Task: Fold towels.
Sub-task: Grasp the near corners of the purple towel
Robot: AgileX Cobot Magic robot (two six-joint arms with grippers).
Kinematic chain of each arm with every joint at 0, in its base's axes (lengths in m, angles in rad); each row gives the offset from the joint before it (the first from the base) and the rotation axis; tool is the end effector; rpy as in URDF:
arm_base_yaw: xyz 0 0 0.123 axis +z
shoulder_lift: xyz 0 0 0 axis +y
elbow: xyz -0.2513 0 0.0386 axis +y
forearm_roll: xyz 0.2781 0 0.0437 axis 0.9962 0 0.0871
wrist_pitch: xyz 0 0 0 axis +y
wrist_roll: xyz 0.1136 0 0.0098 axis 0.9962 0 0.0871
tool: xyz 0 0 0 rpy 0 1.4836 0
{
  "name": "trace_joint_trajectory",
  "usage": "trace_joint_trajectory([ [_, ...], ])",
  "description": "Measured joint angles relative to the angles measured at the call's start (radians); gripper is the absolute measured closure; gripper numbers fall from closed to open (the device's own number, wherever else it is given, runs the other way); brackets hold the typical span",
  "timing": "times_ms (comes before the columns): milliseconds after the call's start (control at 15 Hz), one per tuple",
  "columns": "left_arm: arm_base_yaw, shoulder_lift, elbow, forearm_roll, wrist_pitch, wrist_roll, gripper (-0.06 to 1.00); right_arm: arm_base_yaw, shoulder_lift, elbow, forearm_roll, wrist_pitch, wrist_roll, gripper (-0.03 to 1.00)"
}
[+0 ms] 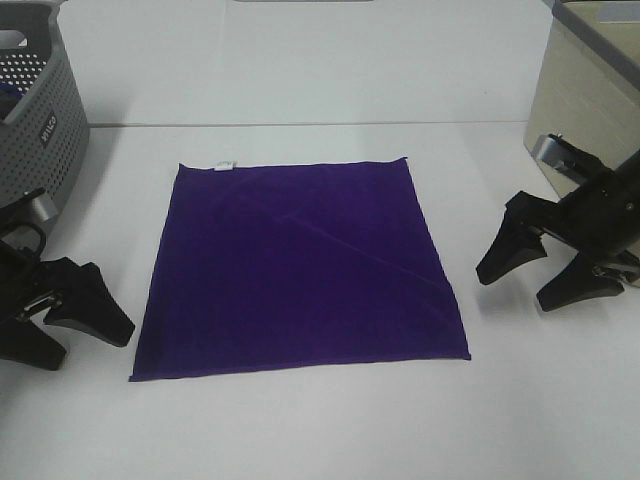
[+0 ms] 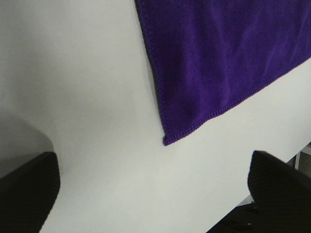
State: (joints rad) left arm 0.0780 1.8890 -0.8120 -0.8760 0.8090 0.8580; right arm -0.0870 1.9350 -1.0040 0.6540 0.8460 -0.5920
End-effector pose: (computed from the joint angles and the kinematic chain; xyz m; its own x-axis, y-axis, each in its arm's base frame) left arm 0.2886 -0.0411 0.0307 -0.9948 0.0603 -0.0820 0.0956 0.8298 -0.5498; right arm 0.3295 0.0234 0.0456 -0.9984 -0.0215 -0.0517 -0.0426 0.8907 0.4525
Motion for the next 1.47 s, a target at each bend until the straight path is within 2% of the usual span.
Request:
trace_joint_trajectory([
  [200, 0.000, 0.011, -0.002, -0.007, -0.030, -0.001, -0.03, 0.000, 0.001, 0.000, 0.025, -0.049, 0.000, 0.13],
  [667, 0.001, 0.059, -0.018, -0.057, 0.017, -0.003, -0.03, 0.000, 0.008, 0.070, 0.070, -0.154, 0.000, 0.13],
  [1000, 0.001, 0.060, -0.018, -0.057, 0.017, -0.004, -0.02, 0.000, 0.056, 0.068, 0.178, -0.097, -0.037, 0.16],
  [1467, 0.001, 0.061, -0.018, -0.057, 0.024, -0.021, -0.02, 0.019, 0.062, 0.068, 0.182, -0.088, -0.051, 0.17],
])
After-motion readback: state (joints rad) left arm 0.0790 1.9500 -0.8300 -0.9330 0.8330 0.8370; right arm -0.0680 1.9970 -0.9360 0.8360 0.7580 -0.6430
